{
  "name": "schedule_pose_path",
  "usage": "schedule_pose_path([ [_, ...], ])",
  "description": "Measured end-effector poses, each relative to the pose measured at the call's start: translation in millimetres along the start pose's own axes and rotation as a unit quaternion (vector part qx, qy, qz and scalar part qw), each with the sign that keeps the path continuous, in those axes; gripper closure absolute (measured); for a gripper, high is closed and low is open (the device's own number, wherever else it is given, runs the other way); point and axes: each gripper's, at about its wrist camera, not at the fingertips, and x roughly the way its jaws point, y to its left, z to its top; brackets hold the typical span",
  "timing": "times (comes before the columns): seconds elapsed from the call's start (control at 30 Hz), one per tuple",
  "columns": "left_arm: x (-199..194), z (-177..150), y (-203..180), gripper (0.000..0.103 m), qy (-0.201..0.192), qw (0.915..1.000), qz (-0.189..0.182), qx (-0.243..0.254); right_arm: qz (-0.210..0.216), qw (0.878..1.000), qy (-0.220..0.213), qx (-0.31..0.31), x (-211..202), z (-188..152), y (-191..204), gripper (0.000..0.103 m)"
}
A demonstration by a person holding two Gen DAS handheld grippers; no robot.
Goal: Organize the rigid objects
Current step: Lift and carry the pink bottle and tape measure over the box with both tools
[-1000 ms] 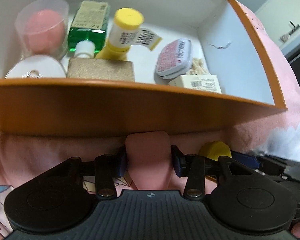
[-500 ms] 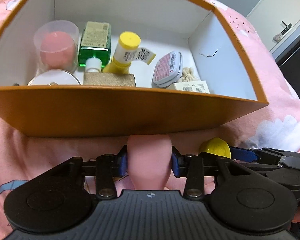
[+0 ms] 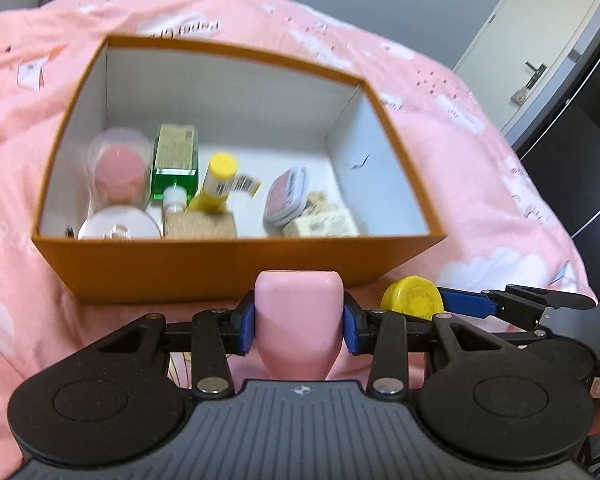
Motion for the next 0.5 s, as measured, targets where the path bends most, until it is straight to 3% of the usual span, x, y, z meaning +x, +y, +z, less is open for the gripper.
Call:
schedule_pose_path([
  [0.5, -36.6, 46.0, -23.7, 0.056, -0.070, 0.9974, -0.006, 0.016, 0.015, 0.993, -0.083, -0.076, -60.2, 43.3, 11.4, 0.043],
])
